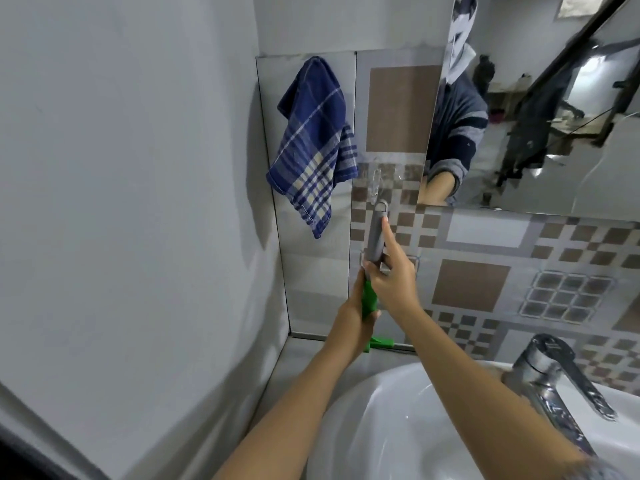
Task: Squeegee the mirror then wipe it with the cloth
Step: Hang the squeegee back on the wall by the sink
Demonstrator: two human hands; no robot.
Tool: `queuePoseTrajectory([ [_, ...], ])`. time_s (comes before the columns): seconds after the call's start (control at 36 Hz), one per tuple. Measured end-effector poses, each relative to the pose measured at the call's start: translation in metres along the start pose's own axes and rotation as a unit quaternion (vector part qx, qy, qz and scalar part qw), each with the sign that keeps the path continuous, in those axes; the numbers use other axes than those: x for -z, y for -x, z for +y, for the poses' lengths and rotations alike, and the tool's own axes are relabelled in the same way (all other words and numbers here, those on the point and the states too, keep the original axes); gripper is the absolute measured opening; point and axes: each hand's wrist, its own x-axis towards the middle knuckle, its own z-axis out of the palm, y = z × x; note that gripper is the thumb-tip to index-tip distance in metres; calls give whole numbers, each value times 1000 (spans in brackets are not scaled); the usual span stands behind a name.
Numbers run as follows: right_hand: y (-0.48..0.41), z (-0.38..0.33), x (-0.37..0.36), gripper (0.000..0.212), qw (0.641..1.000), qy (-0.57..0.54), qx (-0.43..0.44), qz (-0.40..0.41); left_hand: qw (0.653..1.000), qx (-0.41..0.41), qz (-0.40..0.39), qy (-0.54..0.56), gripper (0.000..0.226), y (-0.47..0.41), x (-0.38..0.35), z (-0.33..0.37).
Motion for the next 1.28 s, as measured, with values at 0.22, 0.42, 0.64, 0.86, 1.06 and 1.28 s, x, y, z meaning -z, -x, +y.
queuePoseTrajectory([
  [0.22,2,-5,1,83,999,-4,44,-19,1000,21,2,-15,56,4,0,-5],
  [0.42,-10,-7,2,86,998,20,47,-28,994,65,-19,86,65,-8,-1,-1],
  [0.64,-14,-1,6,85,999,40,16,-13,996,82,-13,33,75,-17,-6,-15],
  [0.86,-15,3,7,84,996,86,32,-9,996,67,30,42,67,-29,-7,-32],
  [1.06,-14,1,7,75,995,89,48,-1,999,46,15,16,63,-30,-6,-29],
  [1.28,-25,-54,33,41,991,33,100,79,944,-81,319,-13,26,-16,47,21],
])
